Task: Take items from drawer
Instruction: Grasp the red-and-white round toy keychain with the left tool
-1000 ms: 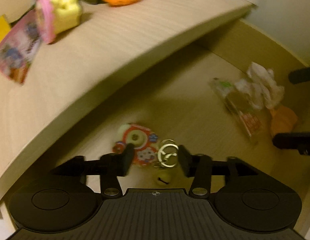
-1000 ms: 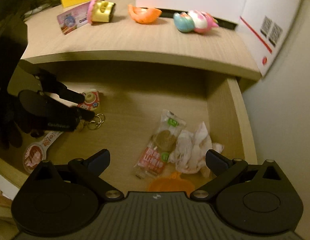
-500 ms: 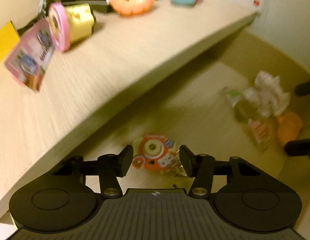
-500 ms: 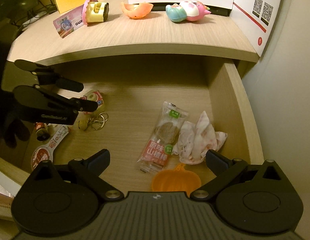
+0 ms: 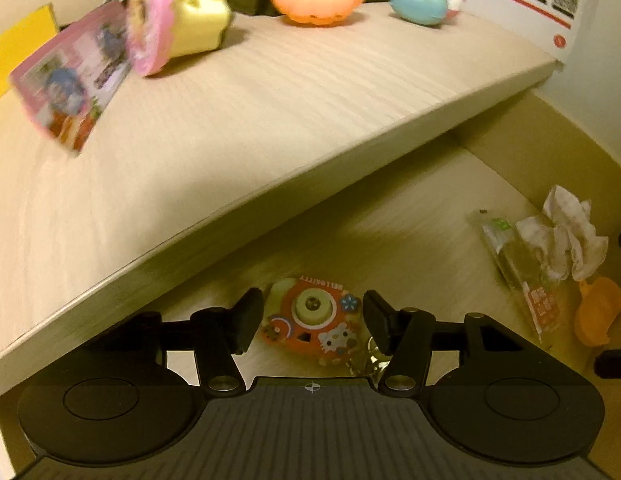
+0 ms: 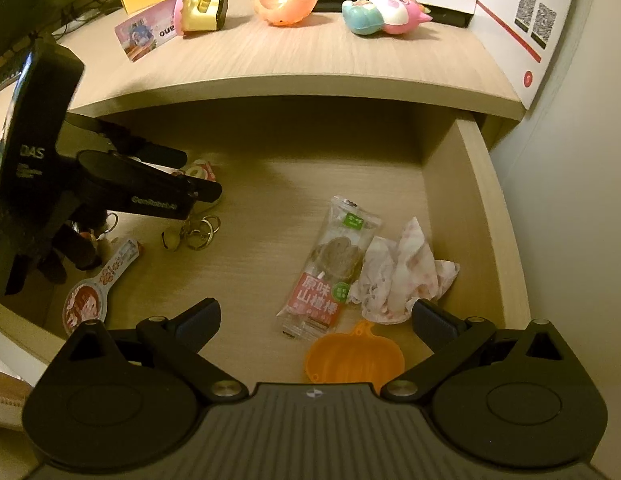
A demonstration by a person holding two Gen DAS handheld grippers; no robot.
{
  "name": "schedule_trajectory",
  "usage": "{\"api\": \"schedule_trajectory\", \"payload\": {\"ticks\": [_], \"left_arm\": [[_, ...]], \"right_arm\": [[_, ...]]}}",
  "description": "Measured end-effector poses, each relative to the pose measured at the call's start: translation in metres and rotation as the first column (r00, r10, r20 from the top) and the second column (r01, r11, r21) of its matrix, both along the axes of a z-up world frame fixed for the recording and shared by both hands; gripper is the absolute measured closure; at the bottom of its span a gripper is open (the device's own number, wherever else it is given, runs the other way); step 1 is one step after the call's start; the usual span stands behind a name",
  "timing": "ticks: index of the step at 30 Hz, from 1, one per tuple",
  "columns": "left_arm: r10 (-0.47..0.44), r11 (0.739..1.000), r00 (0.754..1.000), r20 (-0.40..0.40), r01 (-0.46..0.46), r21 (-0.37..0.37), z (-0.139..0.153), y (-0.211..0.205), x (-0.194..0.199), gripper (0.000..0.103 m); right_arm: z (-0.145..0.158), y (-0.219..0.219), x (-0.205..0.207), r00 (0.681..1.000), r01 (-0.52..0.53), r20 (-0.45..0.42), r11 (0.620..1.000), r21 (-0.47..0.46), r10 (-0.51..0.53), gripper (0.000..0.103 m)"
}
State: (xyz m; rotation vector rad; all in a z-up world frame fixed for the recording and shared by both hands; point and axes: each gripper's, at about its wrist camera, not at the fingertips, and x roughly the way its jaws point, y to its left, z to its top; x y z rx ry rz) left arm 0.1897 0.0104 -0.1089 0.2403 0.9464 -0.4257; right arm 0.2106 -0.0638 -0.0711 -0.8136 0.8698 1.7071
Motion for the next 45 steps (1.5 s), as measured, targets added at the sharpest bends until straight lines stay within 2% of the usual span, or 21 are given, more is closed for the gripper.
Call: {"api": "schedule_trajectory", "payload": {"ticks": [6, 8, 10, 11, 14, 15, 17, 20, 24, 29, 32, 33, 34, 35, 37, 39, 41, 43, 45], "left_arm": [[0.100, 0.995, 0.994, 0.040, -0.101, 0.012, -0.002, 0.008, 0.002, 0.042], [0.084, 0.996, 0.996, 0.042, -0.084, 0.014, -0.003, 0.006, 0.000, 0.039], [0.037, 0.999, 0.999, 0.018, -0.037, -0.006, -0.003, 0.004, -0.004, 0.028], [0.010, 1.000, 1.000, 0.002, -0.010, -0.024, -0.002, 0.004, -0.005, 0.026], [-0.083, 0.994, 0.996, -0.038, 0.080, -0.073, 0.001, 0.000, -0.012, 0.025], [-0.097, 0.993, 0.995, -0.032, 0.094, -0.073, 0.002, 0.000, -0.015, 0.029], [-0.091, 0.995, 0.996, 0.006, 0.091, -0.044, 0.005, -0.001, -0.020, 0.032], [-0.062, 0.998, 0.998, 0.025, 0.062, 0.012, 0.003, 0.001, -0.011, 0.030], [-0.049, 0.999, 0.999, 0.000, 0.049, -0.019, 0.003, 0.002, -0.002, 0.029], [-0.018, 0.996, 0.992, -0.122, 0.008, -0.088, -0.004, 0.008, 0.012, 0.030], [-0.041, 0.998, 0.994, -0.097, 0.035, -0.060, -0.004, 0.005, 0.010, 0.037], [-0.050, 0.997, 0.994, -0.092, 0.043, -0.069, -0.003, 0.006, 0.009, 0.054], [-0.057, 0.996, 0.994, -0.093, 0.050, -0.080, -0.001, 0.007, 0.009, 0.074], [-0.056, 0.996, 0.994, -0.098, 0.048, -0.080, 0.001, 0.008, 0.009, 0.080], [-0.042, 0.996, 0.991, -0.126, 0.032, -0.079, 0.004, 0.013, 0.011, 0.080], [-0.015, 0.996, 0.990, -0.144, 0.002, -0.090, 0.005, 0.014, 0.011, 0.081], [-0.007, 0.992, 0.986, -0.165, -0.015, -0.128, 0.009, 0.020, 0.011, 0.081], [0.007, 0.986, 0.983, -0.183, -0.038, -0.165, 0.019, 0.029, 0.003, 0.081], [0.013, 0.980, 0.983, -0.185, -0.050, -0.195, 0.032, 0.038, -0.004, 0.081]], "right_arm": [[-0.002, 0.001, -0.004, 0.999, -0.023, 0.022, 1.000, -0.005, 0.023, 0.001], [-0.002, 0.000, -0.005, 0.999, -0.024, 0.029, 1.000, -0.003, 0.024, 0.001], [-0.002, -0.003, -0.006, 0.999, -0.024, 0.033, 1.000, -0.002, 0.024, 0.001], [-0.003, -0.003, -0.005, 0.999, -0.027, 0.034, 1.000, -0.002, 0.027, 0.001], [-0.003, -0.004, -0.005, 0.999, -0.032, 0.033, 0.999, -0.004, 0.032, 0.001], [-0.003, -0.004, -0.005, 0.999, -0.032, 0.032, 0.999, -0.004, 0.032, 0.001], [-0.003, -0.005, -0.005, 0.999, -0.037, 0.030, 0.999, -0.005, 0.037, 0.001], [-0.004, -0.006, -0.003, 0.999, -0.042, 0.024, 0.999, -0.006, 0.042, 0.001], [-0.005, -0.007, -0.003, 0.999, -0.044, 0.022, 0.999, -0.005, 0.044, 0.001], [-0.005, -0.006, -0.003, 0.999, -0.049, 0.023, 0.999, -0.003, 0.049, 0.001], [-0.004, -0.006, -0.004, 0.998, -0.051, 0.028, 0.999, -0.003, 0.051, 0.001], [-0.002, -0.006, -0.005, 0.998, -0.054, 0.035, 0.999, -0.001, 0.054, 0.002], [0.001, -0.005, -0.005, 0.997, -0.061, 0.044, 0.998, 0.008, 0.061, 0.006], [0.005, -0.005, -0.006, 0.997, -0.063, 0.050, 0.998, 0.022, 0.062, 0.010], [0.016, 0.000, -0.004, 0.998, -0.056, 0.034, 0.998, 0.036, 0.055, 0.011], [0.022, 0.012, -0.005, 0.998, -0.068, 0.015, 0.998, 0.018, 0.068, 0.022], [0.020, 0.027, -0.009, 0.997, -0.082, -0.003, 0.996, -0.027, 0.082, 0.046], [0.012, 0.047, -0.014, 0.996, -0.079, -0.056, 0.990, -0.114, 0.073, 0.054], [0.001, 0.064, -0.017, 0.995, -0.064, -0.089, 0.980, -0.189, 0.048, 0.054]]}}
